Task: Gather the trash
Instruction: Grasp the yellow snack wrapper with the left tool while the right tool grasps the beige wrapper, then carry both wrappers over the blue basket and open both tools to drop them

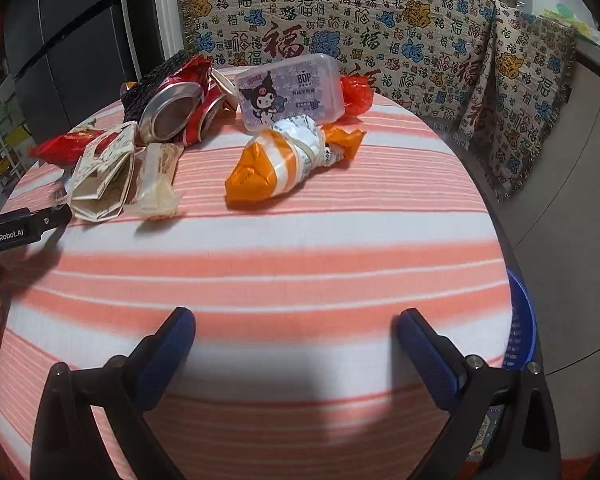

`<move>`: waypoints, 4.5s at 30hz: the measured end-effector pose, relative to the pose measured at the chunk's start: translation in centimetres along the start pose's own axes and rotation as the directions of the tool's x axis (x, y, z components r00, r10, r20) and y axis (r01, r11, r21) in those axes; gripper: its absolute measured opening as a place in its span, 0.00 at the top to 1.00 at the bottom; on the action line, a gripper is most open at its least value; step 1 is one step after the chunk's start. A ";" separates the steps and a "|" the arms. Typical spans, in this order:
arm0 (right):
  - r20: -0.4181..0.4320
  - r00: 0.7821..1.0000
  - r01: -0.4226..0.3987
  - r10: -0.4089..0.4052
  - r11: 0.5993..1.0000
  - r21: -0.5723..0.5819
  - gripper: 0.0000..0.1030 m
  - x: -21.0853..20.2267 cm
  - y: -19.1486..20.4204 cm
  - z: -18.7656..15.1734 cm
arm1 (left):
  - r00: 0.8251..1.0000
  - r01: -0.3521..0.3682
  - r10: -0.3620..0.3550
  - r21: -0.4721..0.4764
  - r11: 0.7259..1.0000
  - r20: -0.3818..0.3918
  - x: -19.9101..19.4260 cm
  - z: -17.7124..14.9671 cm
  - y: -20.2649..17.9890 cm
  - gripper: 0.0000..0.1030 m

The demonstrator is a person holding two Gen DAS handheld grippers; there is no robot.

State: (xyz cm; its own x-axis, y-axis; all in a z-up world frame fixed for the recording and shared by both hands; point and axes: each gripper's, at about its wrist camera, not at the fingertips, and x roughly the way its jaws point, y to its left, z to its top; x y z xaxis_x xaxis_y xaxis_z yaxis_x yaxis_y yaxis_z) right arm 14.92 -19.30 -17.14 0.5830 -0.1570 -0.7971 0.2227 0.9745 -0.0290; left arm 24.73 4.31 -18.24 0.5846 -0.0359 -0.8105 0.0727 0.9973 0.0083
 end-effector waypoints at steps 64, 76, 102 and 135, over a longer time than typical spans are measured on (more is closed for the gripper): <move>-0.005 0.927 -0.372 0.376 0.916 -0.148 0.82 -5.8 2.4 3.5 | 0.995 0.068 -0.061 -0.093 0.993 0.080 -9.7 -5.3 5.6 0.69; 0.083 0.949 -0.302 0.305 0.952 -0.043 0.82 -8.4 -5.3 2.1 | 0.960 0.248 -0.250 0.033 0.968 0.124 -13.6 -4.3 -7.9 0.69; 0.006 1.000 0.005 -0.007 0.928 0.373 0.82 0.1 -36.3 0.7 | 0.883 0.466 -0.453 0.342 0.816 -0.123 -3.8 1.6 -44.3 0.69; -0.033 0.999 0.045 -0.034 0.885 0.464 0.50 3.8 -41.5 0.1 | 0.888 0.435 -0.453 0.465 0.771 -0.080 -1.9 1.4 -49.4 0.16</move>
State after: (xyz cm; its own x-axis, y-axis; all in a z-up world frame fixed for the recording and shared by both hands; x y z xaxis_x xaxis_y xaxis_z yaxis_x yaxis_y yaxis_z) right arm 7.99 -60.32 -18.91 0.5493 -0.1847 -0.8150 0.5856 0.7808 0.2178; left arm 21.15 -44.93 -16.33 0.4211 -0.4784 -0.7706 0.6860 0.7237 -0.0745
